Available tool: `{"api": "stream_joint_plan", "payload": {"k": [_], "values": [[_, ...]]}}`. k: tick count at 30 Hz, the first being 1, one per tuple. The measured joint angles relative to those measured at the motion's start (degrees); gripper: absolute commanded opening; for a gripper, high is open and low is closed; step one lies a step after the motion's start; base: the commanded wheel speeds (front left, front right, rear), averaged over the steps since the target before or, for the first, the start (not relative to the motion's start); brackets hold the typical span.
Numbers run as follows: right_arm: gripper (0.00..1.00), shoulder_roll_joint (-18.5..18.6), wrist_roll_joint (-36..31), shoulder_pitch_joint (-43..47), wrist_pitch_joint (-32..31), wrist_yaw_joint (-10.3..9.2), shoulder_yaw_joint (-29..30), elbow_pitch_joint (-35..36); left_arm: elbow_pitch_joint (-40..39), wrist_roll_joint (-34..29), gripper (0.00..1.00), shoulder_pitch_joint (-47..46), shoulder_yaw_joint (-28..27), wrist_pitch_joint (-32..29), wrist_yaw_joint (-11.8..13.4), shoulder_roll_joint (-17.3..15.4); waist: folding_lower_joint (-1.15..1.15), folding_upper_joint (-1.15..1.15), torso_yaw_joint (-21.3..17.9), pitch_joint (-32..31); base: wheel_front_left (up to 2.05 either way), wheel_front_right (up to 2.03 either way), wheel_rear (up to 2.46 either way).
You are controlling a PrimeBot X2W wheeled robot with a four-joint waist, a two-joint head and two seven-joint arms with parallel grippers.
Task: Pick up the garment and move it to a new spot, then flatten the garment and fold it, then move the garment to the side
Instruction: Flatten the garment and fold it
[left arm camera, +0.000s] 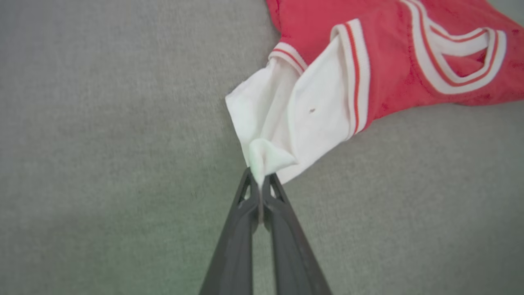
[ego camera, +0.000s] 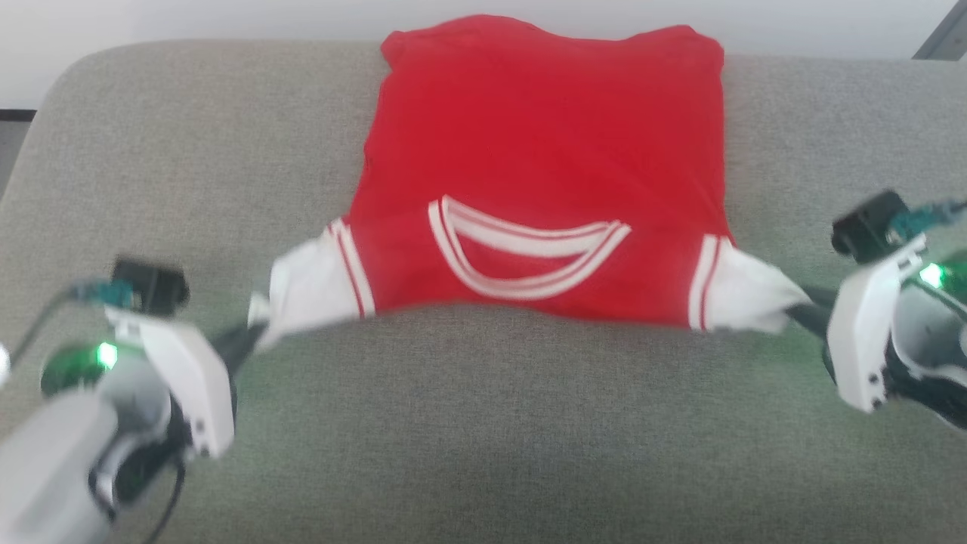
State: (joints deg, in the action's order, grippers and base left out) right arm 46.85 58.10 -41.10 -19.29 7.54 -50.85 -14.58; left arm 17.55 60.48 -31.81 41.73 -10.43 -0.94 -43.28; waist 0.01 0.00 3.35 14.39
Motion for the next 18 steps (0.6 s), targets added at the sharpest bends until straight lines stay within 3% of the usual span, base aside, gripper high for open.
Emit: {"api": "stream_joint_plan", "payload": {"k": [11, 18], "values": [[0.00, 6.49, 4.66, 8.12, -4.60, -0.01, -4.22, 6.56, -14.71, 4.24, 0.00, 17.51, 1.62, -2.43, 9.58, -6.87, 0.00, 0.00, -0.03, -2.15, 0.00, 0.00, 0.00], [0.00, 8.13, 8.45, 12.70, -6.58, -0.01, -5.47, 8.49, -19.01, 6.17, 0.00, 23.68, 2.50, -1.77, 13.33, -7.17, 0.00, 0.00, 0.30, -3.16, 0.00, 0.00, 0.00]]}}
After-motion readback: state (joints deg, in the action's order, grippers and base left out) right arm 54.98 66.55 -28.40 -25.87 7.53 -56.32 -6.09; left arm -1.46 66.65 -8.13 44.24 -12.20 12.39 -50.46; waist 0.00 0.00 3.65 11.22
